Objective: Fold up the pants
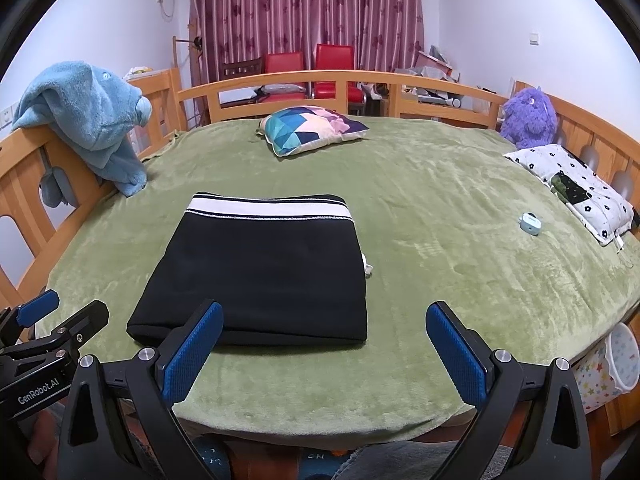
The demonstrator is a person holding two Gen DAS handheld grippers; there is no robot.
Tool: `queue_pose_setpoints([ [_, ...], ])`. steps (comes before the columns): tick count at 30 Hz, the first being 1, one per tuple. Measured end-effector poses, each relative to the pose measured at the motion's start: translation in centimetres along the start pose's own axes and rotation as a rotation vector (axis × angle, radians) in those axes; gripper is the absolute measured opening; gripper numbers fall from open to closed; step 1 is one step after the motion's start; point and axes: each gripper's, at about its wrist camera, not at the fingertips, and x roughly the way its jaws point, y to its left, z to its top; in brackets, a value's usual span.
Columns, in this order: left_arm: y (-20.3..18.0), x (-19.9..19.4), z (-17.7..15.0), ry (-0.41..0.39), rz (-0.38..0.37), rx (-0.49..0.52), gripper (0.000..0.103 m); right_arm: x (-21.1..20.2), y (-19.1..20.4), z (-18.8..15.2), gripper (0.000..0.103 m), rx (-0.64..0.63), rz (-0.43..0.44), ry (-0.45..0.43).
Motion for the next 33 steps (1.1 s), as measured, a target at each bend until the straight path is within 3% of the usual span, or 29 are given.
queue_pose_setpoints([
  [33, -0.13, -0.17, -0.10, -0.003, -0.005, -0.002, 0.092, 0.02, -0.37, -0.04, 0.100, 0.014, -0.011, 0.002],
])
